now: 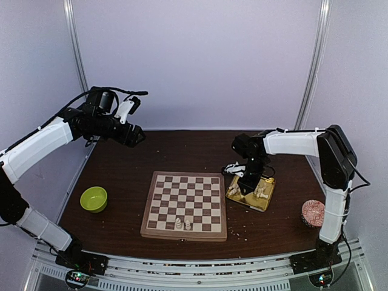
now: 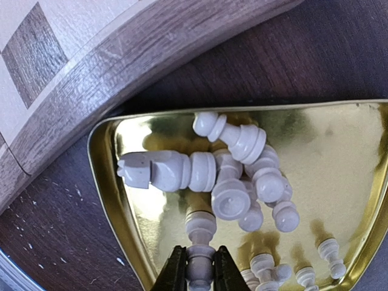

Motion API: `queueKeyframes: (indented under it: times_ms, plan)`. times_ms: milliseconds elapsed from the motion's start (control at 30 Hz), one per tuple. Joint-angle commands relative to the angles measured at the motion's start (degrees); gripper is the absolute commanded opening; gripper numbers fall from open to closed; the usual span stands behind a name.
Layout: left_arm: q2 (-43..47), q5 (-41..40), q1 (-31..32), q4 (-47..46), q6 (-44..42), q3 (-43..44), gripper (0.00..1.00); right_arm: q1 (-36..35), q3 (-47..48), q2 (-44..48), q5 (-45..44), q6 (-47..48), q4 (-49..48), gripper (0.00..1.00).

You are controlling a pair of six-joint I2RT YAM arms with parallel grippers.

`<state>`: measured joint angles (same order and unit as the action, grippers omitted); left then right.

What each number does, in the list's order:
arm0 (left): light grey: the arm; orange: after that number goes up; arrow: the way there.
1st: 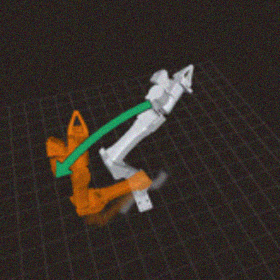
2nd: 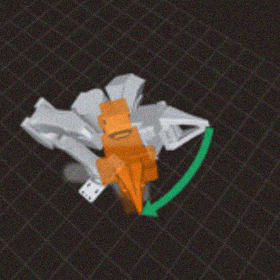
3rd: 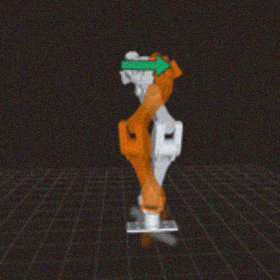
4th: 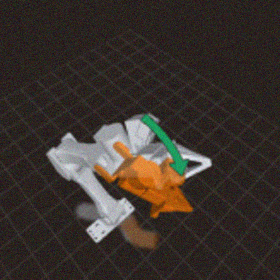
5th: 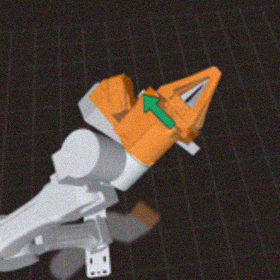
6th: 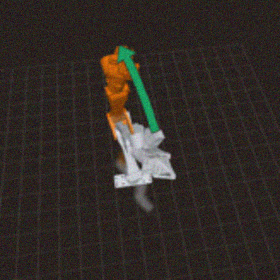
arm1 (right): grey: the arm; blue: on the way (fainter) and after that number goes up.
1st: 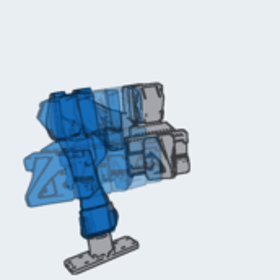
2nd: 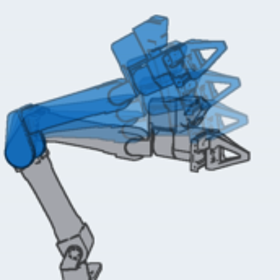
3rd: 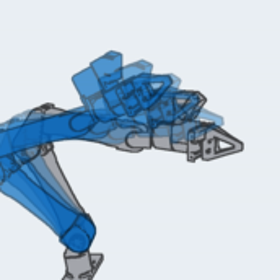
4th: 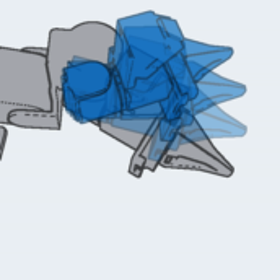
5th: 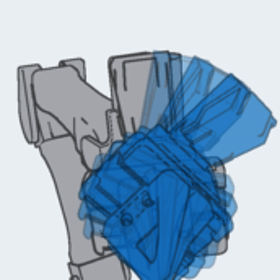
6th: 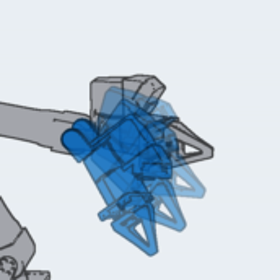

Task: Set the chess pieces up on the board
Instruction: Pick up the bishop from the storage box.

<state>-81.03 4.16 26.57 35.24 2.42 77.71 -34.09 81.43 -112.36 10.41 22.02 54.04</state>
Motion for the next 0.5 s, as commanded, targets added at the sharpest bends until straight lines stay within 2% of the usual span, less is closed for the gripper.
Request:
queueKeyframes:
  times_ms: [0, 467]
  plan:
    - [0.0, 1.2, -0.2, -0.5, -0.1, 0.3, 0.79, 0.1, -1.1, 3.2, -0.7, -0.5, -0.4, 0.08]
    - [0.1, 1.3, -0.1, -0.5, -0.2, 0.3, 0.79, 0.2, -1.1, 5.0, 7.9, 1.7, 1.6, 0.04]
